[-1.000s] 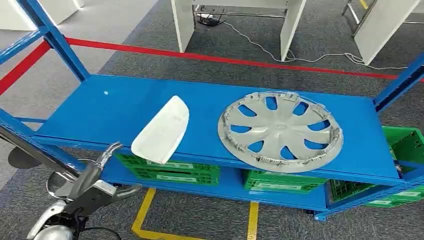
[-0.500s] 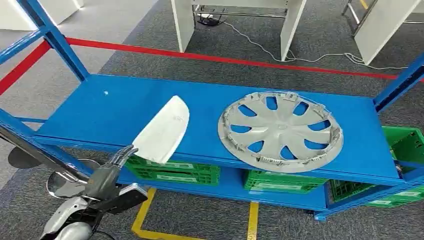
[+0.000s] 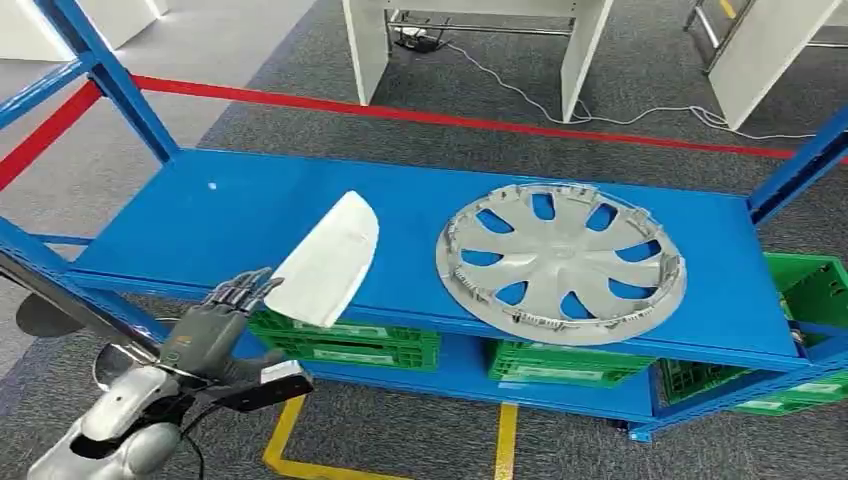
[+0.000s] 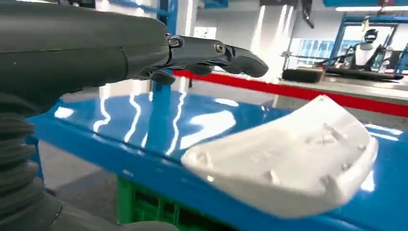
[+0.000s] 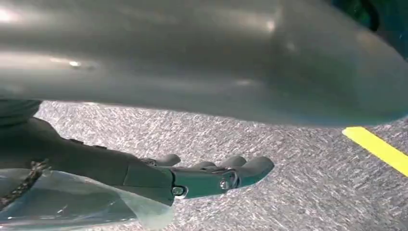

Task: Take the parts from the cabinet and place them on the table.

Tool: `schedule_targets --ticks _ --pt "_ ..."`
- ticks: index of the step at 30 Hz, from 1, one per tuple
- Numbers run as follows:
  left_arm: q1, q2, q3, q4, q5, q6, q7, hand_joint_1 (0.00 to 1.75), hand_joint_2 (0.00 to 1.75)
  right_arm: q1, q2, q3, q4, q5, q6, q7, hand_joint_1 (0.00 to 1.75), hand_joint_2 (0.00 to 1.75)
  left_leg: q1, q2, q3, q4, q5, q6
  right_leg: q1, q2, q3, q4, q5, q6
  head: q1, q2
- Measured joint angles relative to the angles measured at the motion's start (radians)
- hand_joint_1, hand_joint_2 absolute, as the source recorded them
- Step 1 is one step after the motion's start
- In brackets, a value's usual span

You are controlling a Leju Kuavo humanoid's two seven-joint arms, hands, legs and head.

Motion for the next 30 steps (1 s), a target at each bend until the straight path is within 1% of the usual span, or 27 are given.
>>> schedule_targets --ticks 5,13,17,26,30 --pt "-0.025 0.005 -0.018 0.009 -0.005 -0.005 0.017 0.00 1.75 -0.013 0.000 0.012 0.000 -0.018 0.000 -0.008 0.00 0.00 0.000 0.000 0.000 0.000 0.000 0.000 0.000 0.000 0.000 0.000 0.000 0.000 0.000 0.000" --pt "-0.048 0.005 -0.030 0.054 0.000 -0.021 0.042 0.00 1.75 -0.012 -0.002 0.017 0.002 -0.040 0.000 -0.022 0.00 0.00 0.000 0.000 0.000 0.000 0.000 0.000 0.000 0.000 -0.001 0.000 0.000 0.000 0.000 0.000" --pt "-0.048 0.005 -0.029 0.072 0.020 -0.021 0.043 0.00 1.75 -0.010 -0.008 0.017 0.002 -0.047 0.000 -0.033 0.00 0.00 0.000 0.000 0.000 0.000 0.000 0.000 0.000 0.000 -0.001 0.000 0.000 0.000 0.000 0.000" --pt "-0.048 0.004 -0.029 0.097 0.027 -0.019 0.044 0.00 1.75 -0.008 -0.013 0.016 0.002 -0.046 0.000 -0.038 0.00 0.00 0.000 0.000 0.000 0.000 0.000 0.000 0.000 0.000 -0.001 0.000 0.000 0.000 0.000 0.000" --pt "-0.046 0.003 -0.027 0.113 0.037 -0.012 0.048 0.00 1.75 0.009 -0.013 -0.006 0.002 -0.037 0.000 -0.045 0.00 0.00 0.000 0.000 0.000 0.000 0.000 0.000 0.000 0.000 -0.001 0.000 0.000 0.000 0.000 0.000"
